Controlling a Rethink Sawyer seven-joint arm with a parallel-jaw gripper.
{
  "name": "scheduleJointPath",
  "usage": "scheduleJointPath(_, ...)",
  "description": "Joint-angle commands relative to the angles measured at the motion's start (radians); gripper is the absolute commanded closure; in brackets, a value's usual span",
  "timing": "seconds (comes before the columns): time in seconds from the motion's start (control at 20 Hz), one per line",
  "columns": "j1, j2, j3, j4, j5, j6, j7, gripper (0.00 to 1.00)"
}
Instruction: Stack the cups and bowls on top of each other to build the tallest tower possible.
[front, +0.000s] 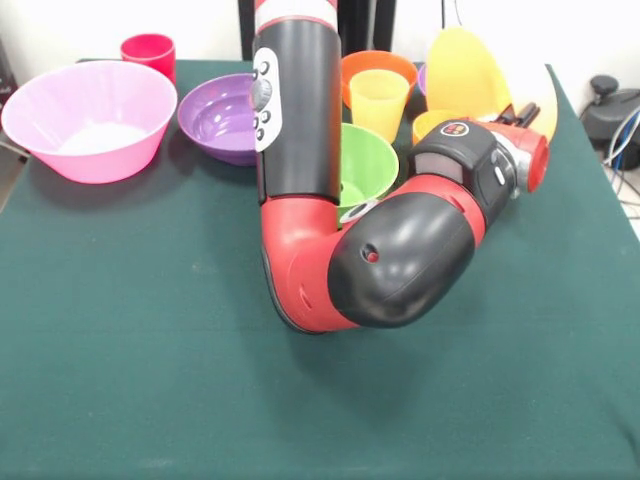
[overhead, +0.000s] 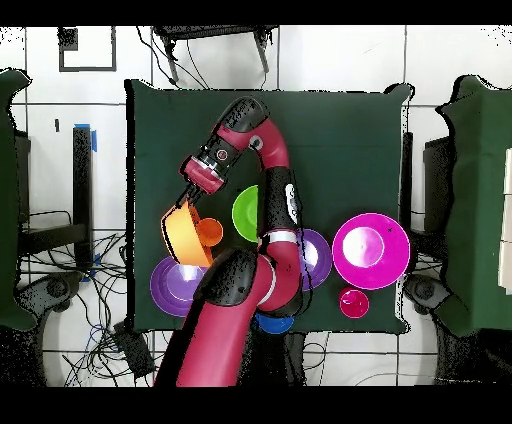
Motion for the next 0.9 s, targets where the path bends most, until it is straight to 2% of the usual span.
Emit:
scheduleJointPath(0.05,0.023,-0.012,0.009,0.024,-0.11,-0.197,0.043,1.0)
scheduleJointPath(0.5,0.008,-0.029,-0.053,0.054,-0.14,-0.378,-0.173,1.0)
scheduleJointPath(0.65,0.007,-0.044,-0.077,0.057,-0.181,-0.531,-0.286,1.0)
scheduleJointPath(0.75,0.016,-0.082,-0.108,0.071,-0.205,-0.633,-0.296,1.0)
scheduleJointPath(0.9,0.048,-0.13,-0.145,0.048,-0.273,-0.715,-0.259,1.0)
